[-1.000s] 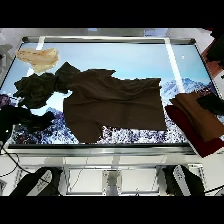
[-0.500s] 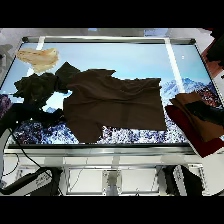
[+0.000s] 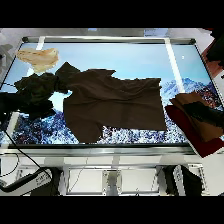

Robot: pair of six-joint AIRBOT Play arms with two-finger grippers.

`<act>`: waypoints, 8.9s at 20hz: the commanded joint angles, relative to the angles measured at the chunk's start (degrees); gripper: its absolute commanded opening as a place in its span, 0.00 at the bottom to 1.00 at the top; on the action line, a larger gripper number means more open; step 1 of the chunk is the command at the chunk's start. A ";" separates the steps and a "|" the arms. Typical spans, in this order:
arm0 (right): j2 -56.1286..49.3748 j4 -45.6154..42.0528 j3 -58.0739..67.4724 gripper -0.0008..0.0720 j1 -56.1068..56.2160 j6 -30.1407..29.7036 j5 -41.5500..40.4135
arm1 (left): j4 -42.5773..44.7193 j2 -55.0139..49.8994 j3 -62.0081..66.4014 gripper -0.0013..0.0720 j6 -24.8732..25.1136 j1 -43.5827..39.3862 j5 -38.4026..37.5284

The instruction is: Fold the shirts.

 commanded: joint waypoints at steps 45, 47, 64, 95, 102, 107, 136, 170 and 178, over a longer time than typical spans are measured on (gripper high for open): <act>7.63 23.65 -50.40 0.52 0.02 22.34 -37.33 | -19.67 -12.50 -11.08 0.03 9.38 -3.65 -8.59; 7.61 23.63 -50.40 0.52 0.02 21.57 -38.25 | -19.67 -12.50 -11.08 0.03 9.38 -3.65 -8.57; -7.78 32.30 -42.64 0.38 17.07 9.99 -49.94 | -19.67 -12.50 -11.08 0.03 10.43 -3.65 -8.59; -9.42 21.00 -35.30 0.05 17.11 7.54 -29.20 | -19.58 -12.50 -10.69 0.03 19.89 -3.65 -13.99; -9.42 16.96 -35.30 0.39 17.11 7.52 -31.50 | -18.62 -12.50 -10.69 0.03 18.73 -3.65 -11.93; -9.42 2.67 -35.30 0.39 17.11 7.37 -27.17 | -18.56 -12.50 -10.69 0.03 17.70 -3.65 -7.93; -18.75 12.81 -27.02 0.04 33.07 2.99 -46.71 | -18.93 -11.87 -8.66 0.03 18.53 -3.65 -5.75; -50.38 -0.52 28.72 0.53 37.53 -2.93 -41.53 | -16.00 -17.29 25.09 0.72 16.70 -11.28 -18.60; -39.01 -16.33 32.35 0.57 26.91 3.34 -27.69 | -4.26 -0.94 33.94 0.62 16.17 -0.50 -3.02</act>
